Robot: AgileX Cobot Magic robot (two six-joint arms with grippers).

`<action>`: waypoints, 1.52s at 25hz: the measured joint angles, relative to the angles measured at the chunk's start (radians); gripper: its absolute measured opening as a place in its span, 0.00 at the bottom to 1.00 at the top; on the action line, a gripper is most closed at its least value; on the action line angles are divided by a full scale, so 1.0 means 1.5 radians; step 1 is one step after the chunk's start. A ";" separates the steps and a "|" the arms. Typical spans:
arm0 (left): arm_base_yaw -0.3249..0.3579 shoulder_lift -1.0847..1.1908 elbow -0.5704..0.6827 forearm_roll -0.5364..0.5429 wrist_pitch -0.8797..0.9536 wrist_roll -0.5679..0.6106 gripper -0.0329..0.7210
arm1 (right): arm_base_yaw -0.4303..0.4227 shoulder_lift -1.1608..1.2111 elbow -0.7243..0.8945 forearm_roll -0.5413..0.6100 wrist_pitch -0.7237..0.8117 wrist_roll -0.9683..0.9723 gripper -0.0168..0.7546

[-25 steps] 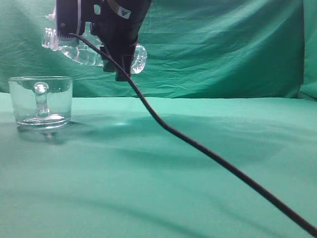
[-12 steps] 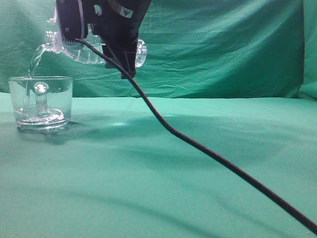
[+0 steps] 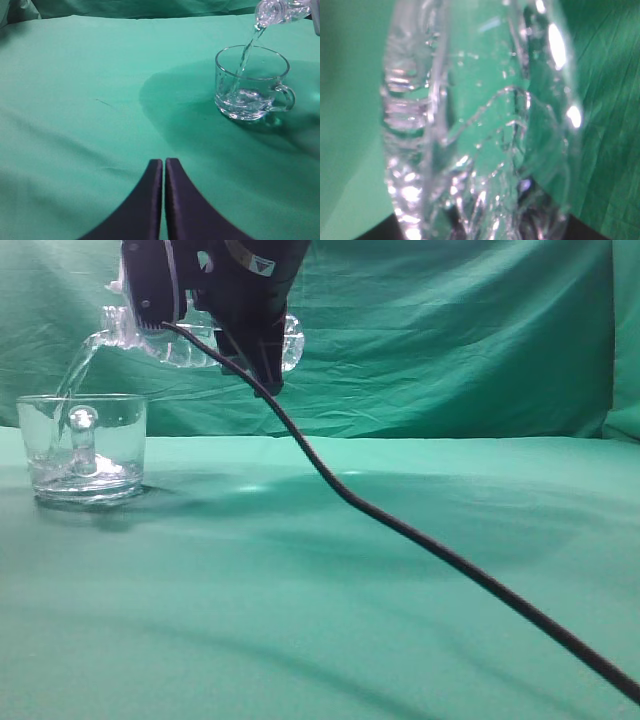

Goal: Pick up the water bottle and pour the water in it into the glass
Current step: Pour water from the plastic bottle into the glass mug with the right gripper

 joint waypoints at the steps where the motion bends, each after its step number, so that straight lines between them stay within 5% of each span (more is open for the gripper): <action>1: 0.000 0.000 0.000 0.000 0.000 0.000 0.04 | 0.000 0.000 0.000 0.000 0.001 0.000 0.41; 20: 0.000 0.000 0.000 0.000 0.000 0.000 0.04 | 0.000 0.000 0.000 0.010 0.001 0.034 0.41; 28: 0.000 0.000 0.000 0.000 0.000 0.000 0.04 | 0.000 0.000 0.000 0.187 -0.013 0.070 0.41; 38: 0.000 0.000 0.000 0.000 0.000 0.000 0.04 | -0.012 -0.084 0.000 0.298 -0.030 0.434 0.41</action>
